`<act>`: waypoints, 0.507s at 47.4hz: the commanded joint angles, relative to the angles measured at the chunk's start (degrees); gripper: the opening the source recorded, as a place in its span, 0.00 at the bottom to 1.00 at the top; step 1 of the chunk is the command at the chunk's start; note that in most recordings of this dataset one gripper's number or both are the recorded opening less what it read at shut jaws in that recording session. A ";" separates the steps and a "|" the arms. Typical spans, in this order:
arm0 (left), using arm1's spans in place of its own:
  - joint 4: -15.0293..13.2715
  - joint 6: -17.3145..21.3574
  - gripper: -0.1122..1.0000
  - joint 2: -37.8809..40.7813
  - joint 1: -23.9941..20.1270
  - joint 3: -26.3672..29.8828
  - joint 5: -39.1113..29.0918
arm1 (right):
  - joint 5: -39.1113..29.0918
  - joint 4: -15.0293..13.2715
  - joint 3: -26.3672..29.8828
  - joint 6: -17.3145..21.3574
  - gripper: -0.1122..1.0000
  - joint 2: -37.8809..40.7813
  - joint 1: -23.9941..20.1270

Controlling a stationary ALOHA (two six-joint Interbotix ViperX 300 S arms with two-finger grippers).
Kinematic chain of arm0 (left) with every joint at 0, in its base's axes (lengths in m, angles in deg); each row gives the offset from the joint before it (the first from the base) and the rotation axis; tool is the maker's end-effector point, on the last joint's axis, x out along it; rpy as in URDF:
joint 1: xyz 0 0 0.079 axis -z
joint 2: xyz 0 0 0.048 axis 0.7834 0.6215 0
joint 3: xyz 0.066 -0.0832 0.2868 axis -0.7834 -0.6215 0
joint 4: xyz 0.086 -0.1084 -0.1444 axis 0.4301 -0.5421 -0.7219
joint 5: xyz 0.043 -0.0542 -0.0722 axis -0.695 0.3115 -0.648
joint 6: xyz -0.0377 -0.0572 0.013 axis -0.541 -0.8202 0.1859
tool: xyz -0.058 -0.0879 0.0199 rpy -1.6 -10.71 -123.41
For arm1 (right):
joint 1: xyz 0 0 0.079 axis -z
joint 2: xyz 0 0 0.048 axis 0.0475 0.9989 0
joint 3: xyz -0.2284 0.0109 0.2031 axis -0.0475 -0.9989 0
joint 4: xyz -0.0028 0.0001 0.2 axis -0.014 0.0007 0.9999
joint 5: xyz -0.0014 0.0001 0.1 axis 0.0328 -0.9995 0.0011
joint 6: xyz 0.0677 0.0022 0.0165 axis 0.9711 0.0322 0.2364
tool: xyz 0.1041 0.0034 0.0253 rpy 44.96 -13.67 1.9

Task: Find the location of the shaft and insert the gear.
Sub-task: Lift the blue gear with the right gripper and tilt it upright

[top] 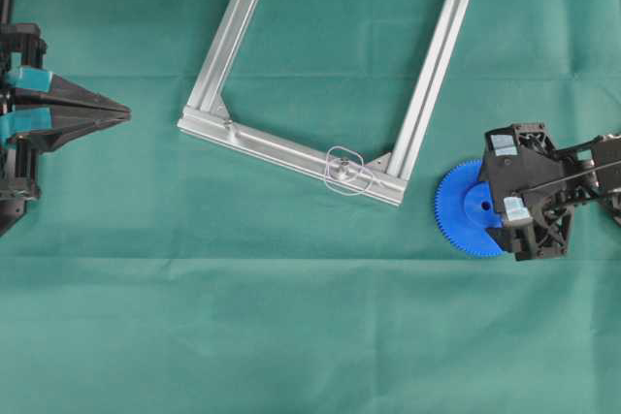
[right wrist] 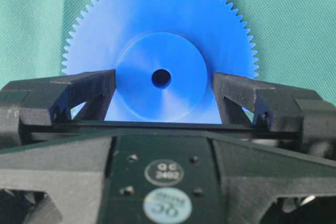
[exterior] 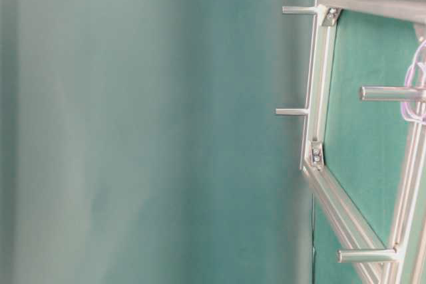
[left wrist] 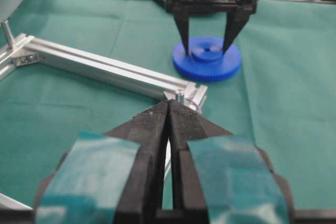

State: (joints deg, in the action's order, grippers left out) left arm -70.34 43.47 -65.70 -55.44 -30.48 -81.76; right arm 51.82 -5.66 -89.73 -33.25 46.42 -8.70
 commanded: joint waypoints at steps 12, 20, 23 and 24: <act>-0.09 0.00 0.11 0.53 -0.26 0.70 0.09 | 0.09 -0.26 0.53 1.58 0.86 0.26 0.09; -0.18 0.00 0.11 0.53 -0.26 0.70 0.09 | -0.70 -0.26 0.70 1.49 0.72 0.26 0.09; -0.09 0.00 0.11 0.53 -0.26 0.70 0.00 | -0.79 -0.26 0.62 1.49 0.72 0.26 0.09; -0.18 0.00 0.11 0.53 -0.26 0.70 -0.09 | -0.79 -0.26 0.62 1.49 0.72 0.26 0.09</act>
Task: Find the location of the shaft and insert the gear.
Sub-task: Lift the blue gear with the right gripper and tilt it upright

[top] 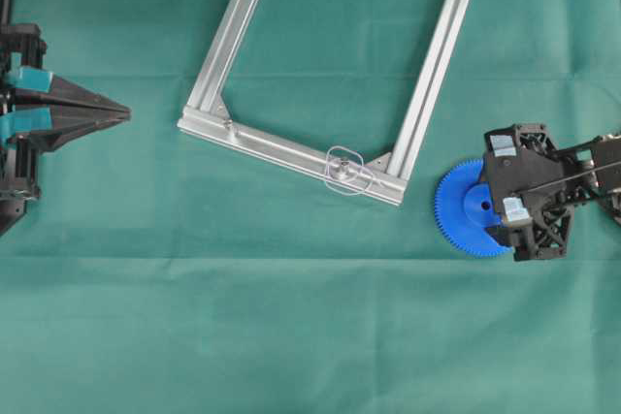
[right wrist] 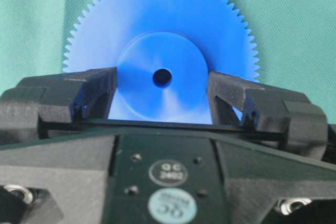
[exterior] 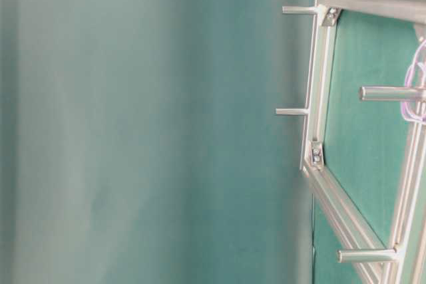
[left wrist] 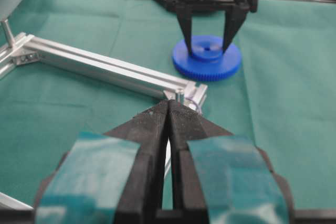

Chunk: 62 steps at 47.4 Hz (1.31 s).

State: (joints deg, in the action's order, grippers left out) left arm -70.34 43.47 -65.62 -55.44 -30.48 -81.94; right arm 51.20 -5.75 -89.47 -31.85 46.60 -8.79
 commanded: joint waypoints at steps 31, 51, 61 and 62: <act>-0.18 -0.26 0.11 0.09 -0.70 0.79 -0.79 | -10.37 -0.09 6.15 0.26 0.72 -6.50 0.18; -0.18 -0.88 0.11 0.35 -0.70 0.70 -0.88 | -18.11 -0.09 13.54 0.35 0.72 -12.57 0.09; -0.18 -0.97 0.11 0.79 -0.62 0.70 -0.88 | -17.84 -0.18 16.44 0.35 0.72 -11.34 0.18; -0.18 -0.97 0.11 0.79 -0.70 0.70 -0.88 | -17.75 -0.18 16.70 0.35 0.72 -10.99 0.18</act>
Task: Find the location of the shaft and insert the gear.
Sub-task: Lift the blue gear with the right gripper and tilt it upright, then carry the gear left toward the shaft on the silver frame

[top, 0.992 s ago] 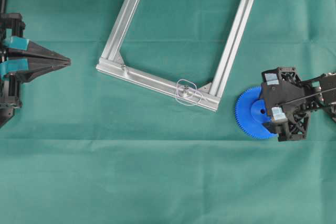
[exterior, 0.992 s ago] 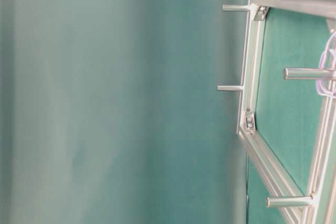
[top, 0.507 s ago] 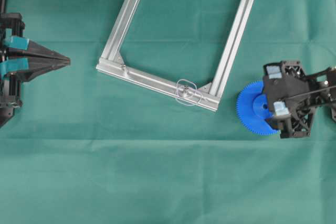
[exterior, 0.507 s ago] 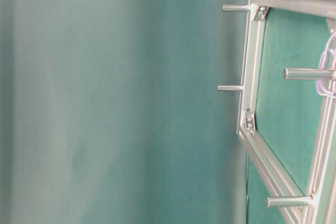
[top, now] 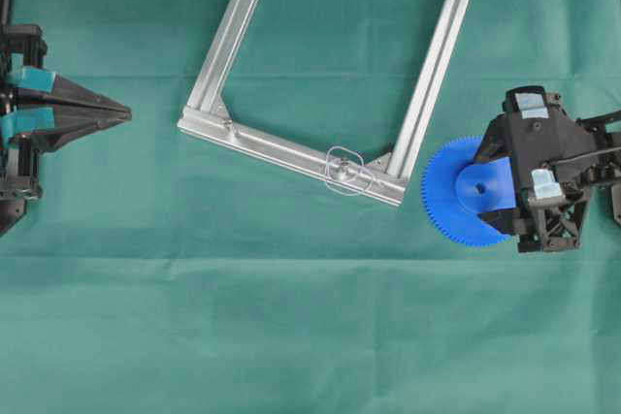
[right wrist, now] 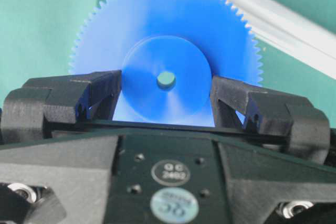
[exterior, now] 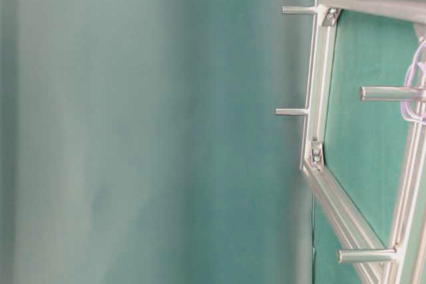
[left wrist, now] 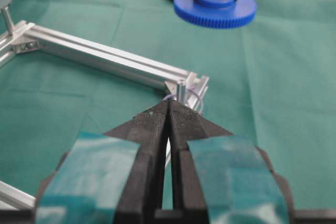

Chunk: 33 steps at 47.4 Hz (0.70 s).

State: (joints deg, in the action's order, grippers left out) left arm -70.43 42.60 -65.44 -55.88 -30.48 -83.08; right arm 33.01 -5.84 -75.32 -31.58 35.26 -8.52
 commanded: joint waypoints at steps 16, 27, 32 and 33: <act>-0.26 -0.09 0.11 0.88 -0.26 0.70 0.18 | 1.58 -1.32 9.67 0.00 0.72 9.14 0.09; -0.26 -0.09 0.11 0.97 -0.26 0.70 0.18 | 1.41 -1.58 15.73 0.00 0.72 14.50 1.58; -0.26 -0.09 0.11 0.97 -0.26 0.70 0.18 | 1.14 -1.58 18.37 0.00 0.72 16.79 2.37; -0.26 -0.09 0.11 0.97 -0.18 0.70 0.18 | 1.14 -1.67 18.90 -0.09 0.72 17.14 2.55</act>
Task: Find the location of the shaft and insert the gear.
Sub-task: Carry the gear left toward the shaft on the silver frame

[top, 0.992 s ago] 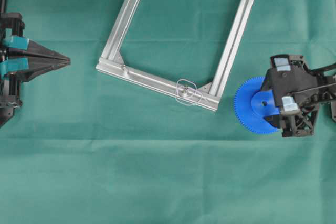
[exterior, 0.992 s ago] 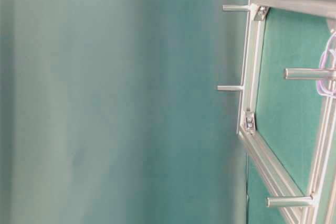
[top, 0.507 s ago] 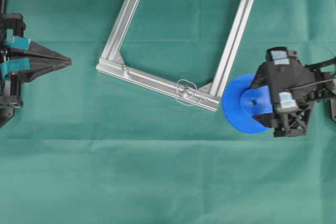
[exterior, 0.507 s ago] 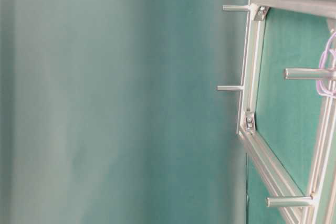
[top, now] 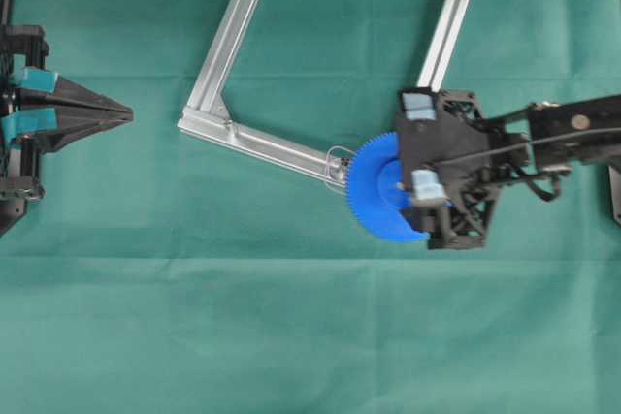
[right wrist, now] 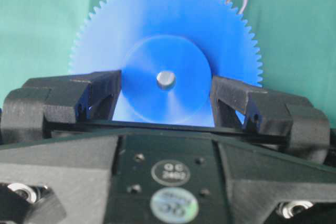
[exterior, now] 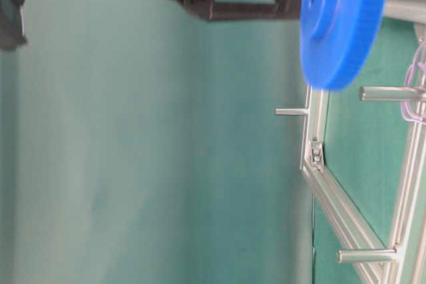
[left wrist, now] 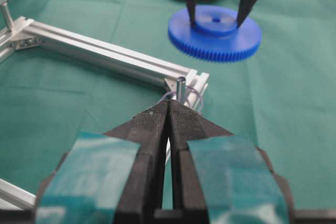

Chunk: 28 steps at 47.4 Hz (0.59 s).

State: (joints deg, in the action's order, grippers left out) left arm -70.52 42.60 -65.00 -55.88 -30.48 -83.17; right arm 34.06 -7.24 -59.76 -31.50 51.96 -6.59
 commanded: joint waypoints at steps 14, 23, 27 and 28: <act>-0.18 0.00 0.11 0.44 -0.18 0.70 -0.44 | -1.23 -0.18 9.84 -0.26 0.72 5.63 3.34; -0.18 0.00 0.11 0.44 -0.26 0.70 -0.97 | -1.85 -0.18 11.34 -0.26 0.72 7.29 4.13; -0.18 0.09 0.11 0.44 -0.26 0.70 -0.97 | -1.85 -0.26 11.60 -0.26 0.72 7.82 4.22; -0.18 0.09 0.11 0.44 -0.26 0.70 -0.97 | -1.85 -0.26 11.60 -0.26 0.72 8.00 4.22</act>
State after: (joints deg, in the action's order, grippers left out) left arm -70.60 42.60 -65.00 -55.88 -30.48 -84.31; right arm 32.04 -7.33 -50.01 -31.67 60.49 -2.55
